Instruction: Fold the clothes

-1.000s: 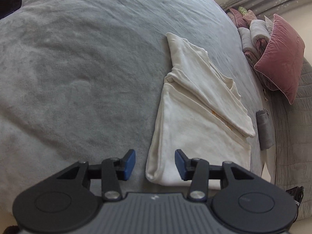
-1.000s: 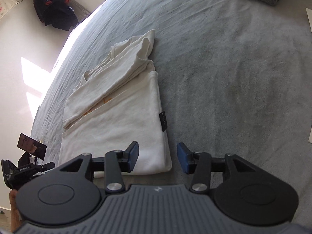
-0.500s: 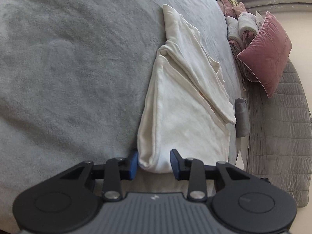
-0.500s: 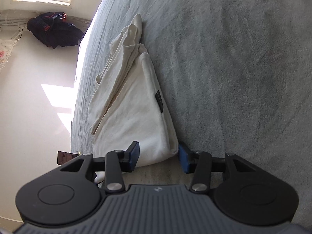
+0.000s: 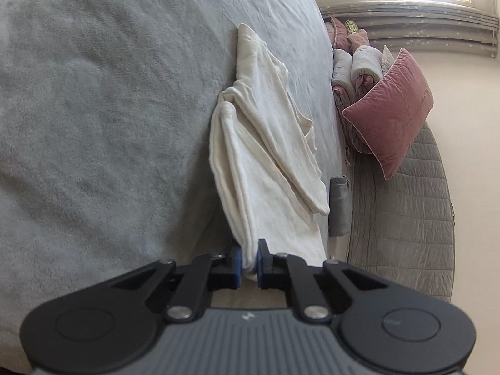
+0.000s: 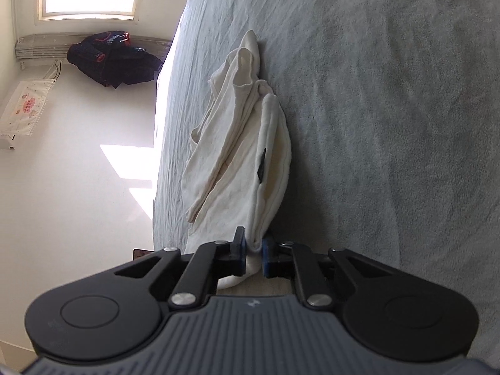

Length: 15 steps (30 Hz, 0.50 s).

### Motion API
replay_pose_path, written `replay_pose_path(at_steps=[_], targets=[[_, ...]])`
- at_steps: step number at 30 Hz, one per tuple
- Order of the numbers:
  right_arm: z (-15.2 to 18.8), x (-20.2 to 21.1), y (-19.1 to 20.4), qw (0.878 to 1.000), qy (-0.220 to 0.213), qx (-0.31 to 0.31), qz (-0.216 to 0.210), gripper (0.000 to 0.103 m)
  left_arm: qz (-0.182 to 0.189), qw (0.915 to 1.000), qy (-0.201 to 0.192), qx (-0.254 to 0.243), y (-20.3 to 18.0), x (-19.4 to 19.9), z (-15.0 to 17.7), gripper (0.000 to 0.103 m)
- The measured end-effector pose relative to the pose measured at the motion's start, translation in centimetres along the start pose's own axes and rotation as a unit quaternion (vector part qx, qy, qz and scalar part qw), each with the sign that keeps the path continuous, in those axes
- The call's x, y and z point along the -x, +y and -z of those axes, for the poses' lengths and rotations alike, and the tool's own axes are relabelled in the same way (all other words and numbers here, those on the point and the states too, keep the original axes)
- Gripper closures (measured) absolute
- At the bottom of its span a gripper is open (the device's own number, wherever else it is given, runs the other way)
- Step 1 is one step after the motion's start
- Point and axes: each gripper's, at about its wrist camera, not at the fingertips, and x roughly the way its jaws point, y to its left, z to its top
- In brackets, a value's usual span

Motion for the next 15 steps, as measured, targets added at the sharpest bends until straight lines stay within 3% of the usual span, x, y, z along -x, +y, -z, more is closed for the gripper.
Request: replay_pose_path(at_steps=[10,15], targets=[[-4.2,-0.7,3.4,0.994,-0.061,-0.008,-0.086,0.091,0.105,0.9906,-0.08,0.035,-2.5,-0.1,-2.3,0.095],[-6.7,-1.4,3.0,0.991,-0.089,-0.02,-0.102,0.091,0.11,0.9874,-0.102,0.049,-3.2,-1.7,-5.3,0.095]])
